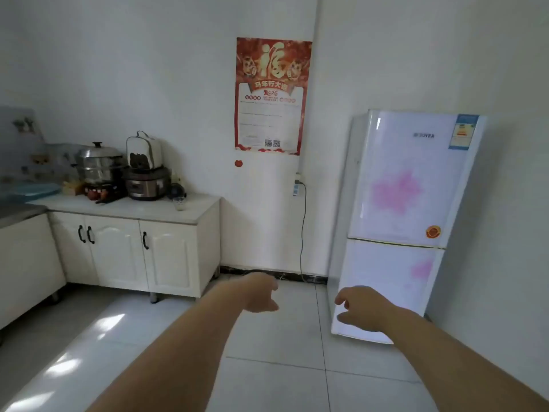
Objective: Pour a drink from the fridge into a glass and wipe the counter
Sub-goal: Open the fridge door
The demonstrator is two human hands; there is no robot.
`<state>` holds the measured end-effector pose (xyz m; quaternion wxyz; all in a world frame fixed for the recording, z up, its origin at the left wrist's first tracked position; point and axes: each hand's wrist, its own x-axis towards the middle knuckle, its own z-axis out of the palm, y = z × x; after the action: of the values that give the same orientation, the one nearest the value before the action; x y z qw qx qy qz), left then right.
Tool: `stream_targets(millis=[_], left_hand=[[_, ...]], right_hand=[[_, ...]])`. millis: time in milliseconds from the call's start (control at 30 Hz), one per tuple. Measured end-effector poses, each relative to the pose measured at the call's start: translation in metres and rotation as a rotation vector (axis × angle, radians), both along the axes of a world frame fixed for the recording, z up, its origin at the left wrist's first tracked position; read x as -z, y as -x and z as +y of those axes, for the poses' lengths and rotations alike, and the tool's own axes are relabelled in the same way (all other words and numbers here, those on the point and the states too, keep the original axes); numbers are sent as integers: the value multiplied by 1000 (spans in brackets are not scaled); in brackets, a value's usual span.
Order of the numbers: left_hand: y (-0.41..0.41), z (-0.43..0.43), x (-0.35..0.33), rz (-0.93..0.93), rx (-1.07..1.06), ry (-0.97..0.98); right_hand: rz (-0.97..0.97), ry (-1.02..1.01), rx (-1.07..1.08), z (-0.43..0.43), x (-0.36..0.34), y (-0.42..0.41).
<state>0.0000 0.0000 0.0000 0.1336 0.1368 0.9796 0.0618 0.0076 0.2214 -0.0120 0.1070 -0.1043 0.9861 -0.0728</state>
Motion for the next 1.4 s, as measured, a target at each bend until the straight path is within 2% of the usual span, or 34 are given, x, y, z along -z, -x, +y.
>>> stream_targets(millis=[133,433,733,933,1167,1400], left_hand=[[66,-8,2,-13,-2,-39],[219,-6,22,-43,4,27],[392,30,-4,17,-6,15],[490,45,5,-22,40,28],[622,55,18,-2,190,23],[764,74,3,-4,353,-7]], right_hand=[[-24,20,15,-7,2,63],[-50,6,6,-12,19,223],[-32,-6,62,18,1,387],[-78,-7,110,31,7,471],[-45,31,211,42,19,586],[-2,75,400,53,4,694]])
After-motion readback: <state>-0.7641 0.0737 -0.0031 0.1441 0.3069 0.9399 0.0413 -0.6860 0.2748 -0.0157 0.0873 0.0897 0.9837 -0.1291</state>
